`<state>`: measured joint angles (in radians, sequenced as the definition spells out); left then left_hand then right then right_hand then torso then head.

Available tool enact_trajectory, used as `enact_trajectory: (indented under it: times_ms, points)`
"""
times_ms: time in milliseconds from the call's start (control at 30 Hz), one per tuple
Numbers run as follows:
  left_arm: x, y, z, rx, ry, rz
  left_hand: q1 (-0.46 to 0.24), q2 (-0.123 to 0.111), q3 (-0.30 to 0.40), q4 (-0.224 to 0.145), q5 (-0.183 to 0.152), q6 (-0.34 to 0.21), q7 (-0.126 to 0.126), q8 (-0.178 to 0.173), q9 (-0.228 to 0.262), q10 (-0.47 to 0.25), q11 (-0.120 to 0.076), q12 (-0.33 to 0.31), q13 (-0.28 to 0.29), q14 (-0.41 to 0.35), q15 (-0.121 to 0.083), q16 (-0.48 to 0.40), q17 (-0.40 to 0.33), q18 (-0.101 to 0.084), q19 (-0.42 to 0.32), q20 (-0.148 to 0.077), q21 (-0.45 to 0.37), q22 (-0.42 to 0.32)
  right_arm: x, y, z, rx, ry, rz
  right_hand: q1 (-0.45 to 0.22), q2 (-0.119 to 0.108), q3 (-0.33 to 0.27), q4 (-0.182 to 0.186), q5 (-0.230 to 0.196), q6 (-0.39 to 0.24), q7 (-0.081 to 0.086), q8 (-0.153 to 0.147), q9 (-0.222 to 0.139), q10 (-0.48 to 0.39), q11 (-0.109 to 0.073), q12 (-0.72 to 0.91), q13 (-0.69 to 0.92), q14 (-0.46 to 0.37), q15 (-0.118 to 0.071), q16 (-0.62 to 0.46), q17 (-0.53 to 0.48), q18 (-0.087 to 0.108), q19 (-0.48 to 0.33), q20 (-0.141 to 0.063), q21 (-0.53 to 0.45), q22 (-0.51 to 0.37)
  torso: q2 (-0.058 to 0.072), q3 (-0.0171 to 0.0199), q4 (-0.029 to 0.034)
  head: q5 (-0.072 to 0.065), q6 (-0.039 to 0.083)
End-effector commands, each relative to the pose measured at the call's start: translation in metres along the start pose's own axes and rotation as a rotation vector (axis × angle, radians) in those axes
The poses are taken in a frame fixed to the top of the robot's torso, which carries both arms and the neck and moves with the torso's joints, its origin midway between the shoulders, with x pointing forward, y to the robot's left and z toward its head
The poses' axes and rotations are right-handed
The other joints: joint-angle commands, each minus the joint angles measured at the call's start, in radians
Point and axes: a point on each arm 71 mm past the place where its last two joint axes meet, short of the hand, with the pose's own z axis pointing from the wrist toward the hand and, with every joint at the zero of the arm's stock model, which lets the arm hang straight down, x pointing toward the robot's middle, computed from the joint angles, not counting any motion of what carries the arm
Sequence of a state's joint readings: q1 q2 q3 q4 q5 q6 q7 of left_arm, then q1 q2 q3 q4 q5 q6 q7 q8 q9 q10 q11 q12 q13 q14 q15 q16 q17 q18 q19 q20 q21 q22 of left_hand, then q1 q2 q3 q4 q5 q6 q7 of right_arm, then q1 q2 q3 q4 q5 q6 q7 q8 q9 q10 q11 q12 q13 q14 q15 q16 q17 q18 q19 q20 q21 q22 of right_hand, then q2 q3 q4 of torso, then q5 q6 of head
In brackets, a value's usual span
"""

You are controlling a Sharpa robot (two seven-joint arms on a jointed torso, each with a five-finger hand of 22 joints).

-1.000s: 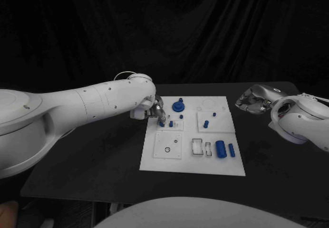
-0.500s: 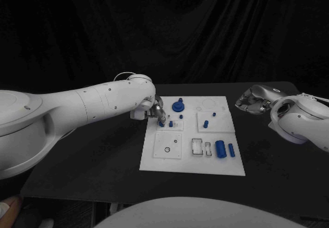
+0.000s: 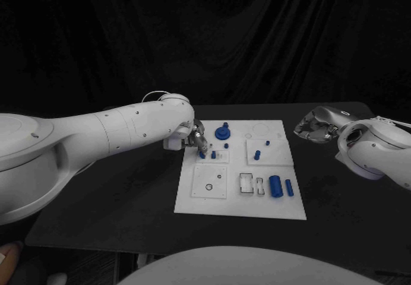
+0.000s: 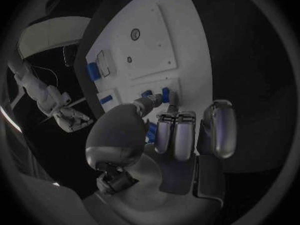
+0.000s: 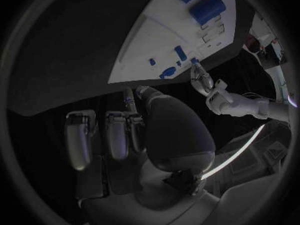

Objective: Assemble the parts on the task board

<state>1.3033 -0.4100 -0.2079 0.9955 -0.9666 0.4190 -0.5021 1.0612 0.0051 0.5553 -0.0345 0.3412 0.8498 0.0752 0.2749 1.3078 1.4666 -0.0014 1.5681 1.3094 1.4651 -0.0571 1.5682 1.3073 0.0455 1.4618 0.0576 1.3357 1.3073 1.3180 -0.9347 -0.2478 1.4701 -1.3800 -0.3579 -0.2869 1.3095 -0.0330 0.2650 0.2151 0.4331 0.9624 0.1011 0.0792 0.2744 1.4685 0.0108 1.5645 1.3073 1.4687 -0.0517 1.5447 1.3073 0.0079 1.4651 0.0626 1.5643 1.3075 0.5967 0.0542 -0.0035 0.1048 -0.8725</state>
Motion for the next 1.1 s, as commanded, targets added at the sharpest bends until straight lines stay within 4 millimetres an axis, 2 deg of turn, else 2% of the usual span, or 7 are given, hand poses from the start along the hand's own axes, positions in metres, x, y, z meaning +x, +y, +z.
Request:
enact_trajectory:
  times_ms: [33,567,800,1100]
  points:
    - [0.0055,-0.0039,0.0034,0.019,0.002,-0.004,-0.002,0.009,0.038,-0.032,-0.004,0.001,-0.008,-0.006,0.009,0.104,-0.004,0.003,0.261,0.106,0.0,0.003,0.264,0.011,-0.001,-0.004,-0.005,0.189,0.0007,-0.0019,-0.0001,0.019,0.007,-0.005,0.007,0.002,0.007,0.0,0.004,-0.001,0.005,-0.005,0.0,0.102,0.004,0.006,0.263,0.094,0.001,-0.003,0.228,-0.005,0.099,-0.003,-0.005,0.259,0.0,0.0005,0.0012,-0.001,0.0]
    - [0.0051,-0.0042,0.0021,0.029,-0.034,-0.023,-0.007,0.01,0.037,-0.031,0.0,0.01,-0.009,-0.006,0.009,0.104,-0.005,0.003,0.261,0.106,-0.001,0.003,0.264,0.011,-0.001,-0.004,-0.007,0.189,0.0007,-0.0042,-0.0005,0.025,0.011,-0.007,0.007,0.001,0.007,-0.001,0.003,-0.001,0.005,-0.005,0.0,0.102,0.004,0.006,0.263,0.093,0.001,-0.003,0.227,-0.005,0.099,-0.003,-0.005,0.259,-0.001,0.0013,-0.0006,0.002,0.0]
    - [0.004,-0.0041,0.0,0.054,-0.078,-0.047,-0.014,0.007,0.037,-0.031,0.016,0.024,-0.013,-0.003,0.011,0.104,-0.009,0.003,0.261,0.106,-0.004,0.003,0.264,0.01,0.002,-0.006,-0.002,0.19,0.0008,-0.0049,-0.0008,0.028,0.013,-0.008,0.007,0.001,0.007,-0.001,0.003,-0.001,0.005,-0.005,0.0,0.102,0.004,0.006,0.263,0.093,0.001,-0.003,0.227,-0.005,0.099,-0.003,-0.005,0.259,0.0,-0.0003,0.0014,0.004,0.0]
    - [0.009,-0.0091,-0.0039,0.076,-0.098,-0.052,-0.023,0.008,0.036,-0.025,0.021,0.031,-0.015,-0.001,0.013,0.104,-0.011,0.003,0.261,0.106,-0.006,0.003,0.264,0.009,0.005,-0.008,0.002,0.191,0.0009,-0.0057,-0.0012,0.03,0.017,-0.009,0.007,0.001,0.007,-0.001,0.003,-0.001,0.005,-0.005,0.0,0.102,0.004,0.006,0.263,0.093,0.001,-0.003,0.227,-0.005,0.099,-0.003,-0.005,0.259,-0.001,0.0006,0.0046,0.004,0.0]
